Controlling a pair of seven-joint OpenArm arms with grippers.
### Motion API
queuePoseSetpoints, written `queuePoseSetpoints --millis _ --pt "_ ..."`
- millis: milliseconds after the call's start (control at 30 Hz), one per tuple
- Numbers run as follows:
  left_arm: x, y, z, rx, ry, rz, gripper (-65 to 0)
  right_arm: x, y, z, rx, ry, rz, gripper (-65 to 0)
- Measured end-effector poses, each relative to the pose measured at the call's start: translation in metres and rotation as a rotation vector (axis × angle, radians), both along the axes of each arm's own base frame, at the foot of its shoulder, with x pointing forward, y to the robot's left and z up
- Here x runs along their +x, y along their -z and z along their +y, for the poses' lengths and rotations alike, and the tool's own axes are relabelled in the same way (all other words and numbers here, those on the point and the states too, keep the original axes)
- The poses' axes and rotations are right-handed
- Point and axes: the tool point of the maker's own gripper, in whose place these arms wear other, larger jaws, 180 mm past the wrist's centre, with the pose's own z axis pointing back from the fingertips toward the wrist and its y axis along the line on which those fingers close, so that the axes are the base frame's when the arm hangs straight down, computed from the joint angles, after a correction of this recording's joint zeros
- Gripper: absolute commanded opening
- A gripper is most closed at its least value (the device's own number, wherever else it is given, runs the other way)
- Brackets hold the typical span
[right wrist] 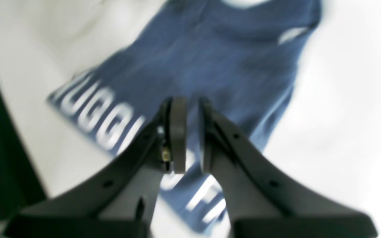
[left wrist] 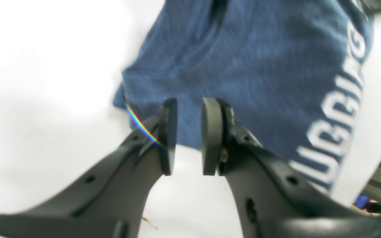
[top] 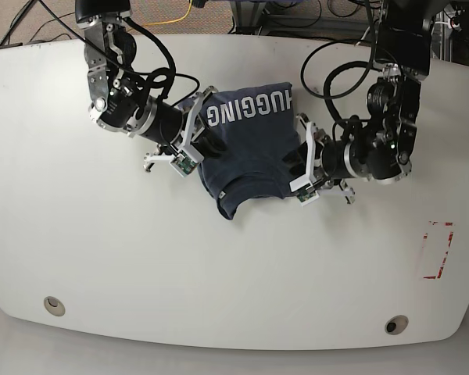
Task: Layout the t-shirt on the table in an organized manner, then fold the t-shirt properly
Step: 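Grasp the folded navy bundle from both sides with both grippers, then carry the bundle with the left gripper toward the table edge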
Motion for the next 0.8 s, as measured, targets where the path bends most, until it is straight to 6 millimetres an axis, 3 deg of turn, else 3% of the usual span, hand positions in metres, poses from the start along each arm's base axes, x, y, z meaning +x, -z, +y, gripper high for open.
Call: queuePoseSetpoints --millis 133,233,333,433,600,800 --pt "-0.016 0.017 0.008 0.019 -0.027 0.057 -54.0 0.017 0.009 -0.003 0.016 0.017 0.017 -59.1" --pt "-0.021 0.018 0.002 -0.034 -0.034 0.047 -54.0 0.026 0.019 -0.005 0.049 0.044 0.03 -59.1" --pt "-0.026 0.022 -0.005 -0.079 -0.04 0.022 -54.0 0.027 0.034 -0.008 0.09 0.067 0.06 -59.0" --pt "-0.036 0.038 -0.008 -0.064 -0.035 0.033 -54.0 0.024 0.054 -0.013 0.106 0.094 0.103 -59.0" --pt "-0.043 0.068 0.004 -0.017 -0.068 0.103 -54.0 0.019 0.077 -0.019 0.157 0.112 0.143 -59.0" --pt "-0.031 0.058 0.019 -0.028 -0.117 0.074 -54.0 0.018 0.085 -0.024 0.13 0.114 0.133 -59.1"
